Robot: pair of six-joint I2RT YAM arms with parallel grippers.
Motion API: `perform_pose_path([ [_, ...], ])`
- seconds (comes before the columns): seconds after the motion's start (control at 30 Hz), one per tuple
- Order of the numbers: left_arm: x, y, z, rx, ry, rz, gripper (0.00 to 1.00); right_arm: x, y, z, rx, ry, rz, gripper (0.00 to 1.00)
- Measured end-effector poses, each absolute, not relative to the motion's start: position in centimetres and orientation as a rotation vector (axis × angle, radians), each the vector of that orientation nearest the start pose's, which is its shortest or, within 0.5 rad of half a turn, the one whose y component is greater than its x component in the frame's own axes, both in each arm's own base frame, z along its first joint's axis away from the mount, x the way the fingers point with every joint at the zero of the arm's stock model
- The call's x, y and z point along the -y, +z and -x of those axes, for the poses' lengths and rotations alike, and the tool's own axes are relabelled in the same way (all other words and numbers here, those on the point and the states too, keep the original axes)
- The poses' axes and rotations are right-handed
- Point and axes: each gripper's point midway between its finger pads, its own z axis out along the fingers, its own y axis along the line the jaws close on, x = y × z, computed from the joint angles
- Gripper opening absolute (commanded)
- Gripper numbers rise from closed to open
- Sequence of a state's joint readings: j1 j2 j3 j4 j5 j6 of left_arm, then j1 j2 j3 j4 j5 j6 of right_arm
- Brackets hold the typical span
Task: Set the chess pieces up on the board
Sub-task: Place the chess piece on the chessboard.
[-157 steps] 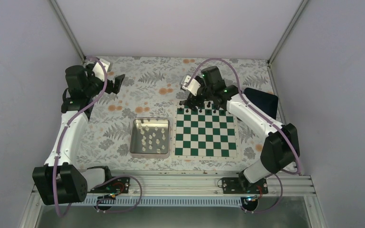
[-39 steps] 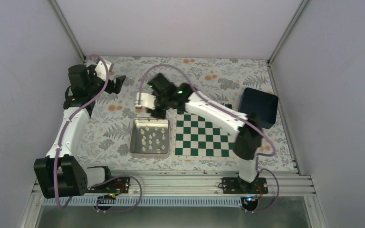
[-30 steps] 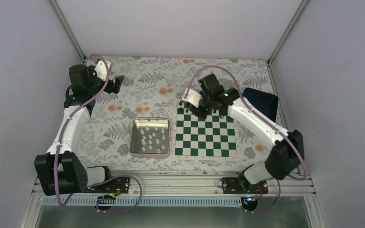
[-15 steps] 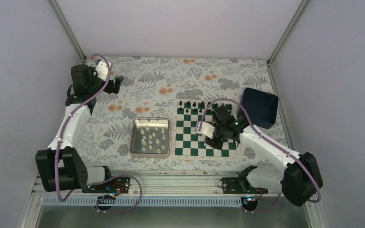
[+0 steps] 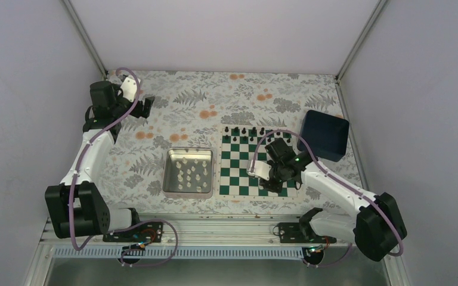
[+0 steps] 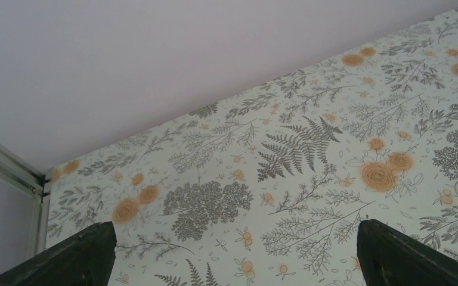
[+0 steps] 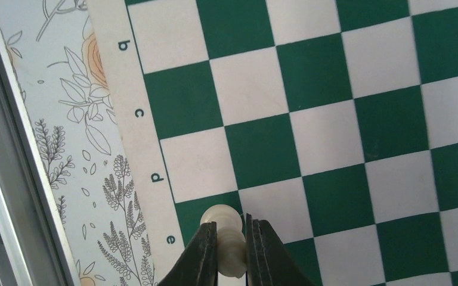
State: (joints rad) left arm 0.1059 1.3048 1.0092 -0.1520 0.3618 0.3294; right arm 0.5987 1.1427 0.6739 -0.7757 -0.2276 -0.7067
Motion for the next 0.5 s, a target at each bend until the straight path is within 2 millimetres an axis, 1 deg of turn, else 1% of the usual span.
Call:
perform_pose_path([
  [0.3, 1.5, 25.1, -41.9, -1.943, -0.077, -0.445, 1.0, -15.4, 4.4, -15.9, -2.257, 0.303, 1.795, 0.04],
  [0.5, 1.5, 24.9, -41.9, -1.947, -0.075, -0.443, 1.0, -15.4, 4.1, -15.8, -2.254, 0.302, 1.809, 0.04],
])
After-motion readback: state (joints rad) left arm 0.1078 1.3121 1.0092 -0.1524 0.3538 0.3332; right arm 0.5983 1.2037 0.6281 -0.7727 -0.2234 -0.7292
